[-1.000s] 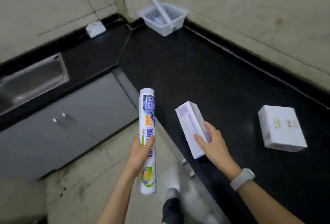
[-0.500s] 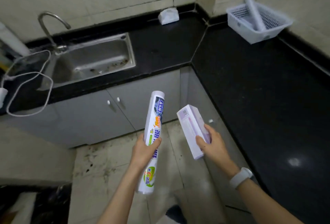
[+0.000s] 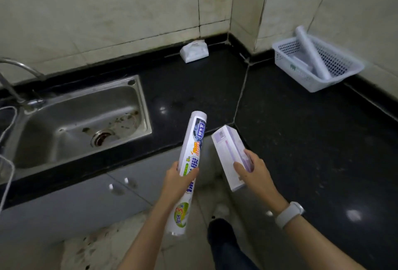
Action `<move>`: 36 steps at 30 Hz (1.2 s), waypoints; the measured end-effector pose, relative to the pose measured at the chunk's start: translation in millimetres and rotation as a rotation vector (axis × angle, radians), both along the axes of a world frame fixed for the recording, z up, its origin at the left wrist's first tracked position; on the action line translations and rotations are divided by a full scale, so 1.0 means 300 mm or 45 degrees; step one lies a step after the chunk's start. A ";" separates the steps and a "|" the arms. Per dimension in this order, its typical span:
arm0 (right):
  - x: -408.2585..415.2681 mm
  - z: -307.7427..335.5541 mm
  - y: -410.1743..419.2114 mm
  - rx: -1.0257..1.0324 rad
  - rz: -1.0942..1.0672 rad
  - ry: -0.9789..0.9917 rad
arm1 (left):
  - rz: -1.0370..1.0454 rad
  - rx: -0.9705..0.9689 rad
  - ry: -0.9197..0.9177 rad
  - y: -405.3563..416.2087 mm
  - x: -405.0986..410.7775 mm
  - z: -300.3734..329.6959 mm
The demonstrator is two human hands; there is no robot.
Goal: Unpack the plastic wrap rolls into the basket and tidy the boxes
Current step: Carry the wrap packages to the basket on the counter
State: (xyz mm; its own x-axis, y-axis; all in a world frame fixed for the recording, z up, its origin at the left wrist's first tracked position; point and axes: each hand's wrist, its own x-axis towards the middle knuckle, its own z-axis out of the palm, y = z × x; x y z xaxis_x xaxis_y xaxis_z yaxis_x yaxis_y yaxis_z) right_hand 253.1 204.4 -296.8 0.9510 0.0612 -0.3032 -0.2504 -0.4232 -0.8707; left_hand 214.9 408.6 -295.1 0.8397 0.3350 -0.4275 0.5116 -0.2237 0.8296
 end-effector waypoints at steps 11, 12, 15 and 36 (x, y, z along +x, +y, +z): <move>0.723 0.031 -0.077 -0.019 -0.248 0.021 | -0.338 0.128 -0.022 -0.046 0.871 0.034; 0.760 0.025 -0.094 -0.037 -0.290 0.024 | -0.384 0.156 -0.012 -0.058 0.931 0.027; 0.842 0.005 -0.152 -0.081 -0.431 0.086 | -0.559 0.301 0.006 -0.100 1.103 -0.004; 1.053 -0.022 -0.284 -0.171 -0.771 0.193 | -1.134 0.924 -0.032 -0.339 1.648 -0.158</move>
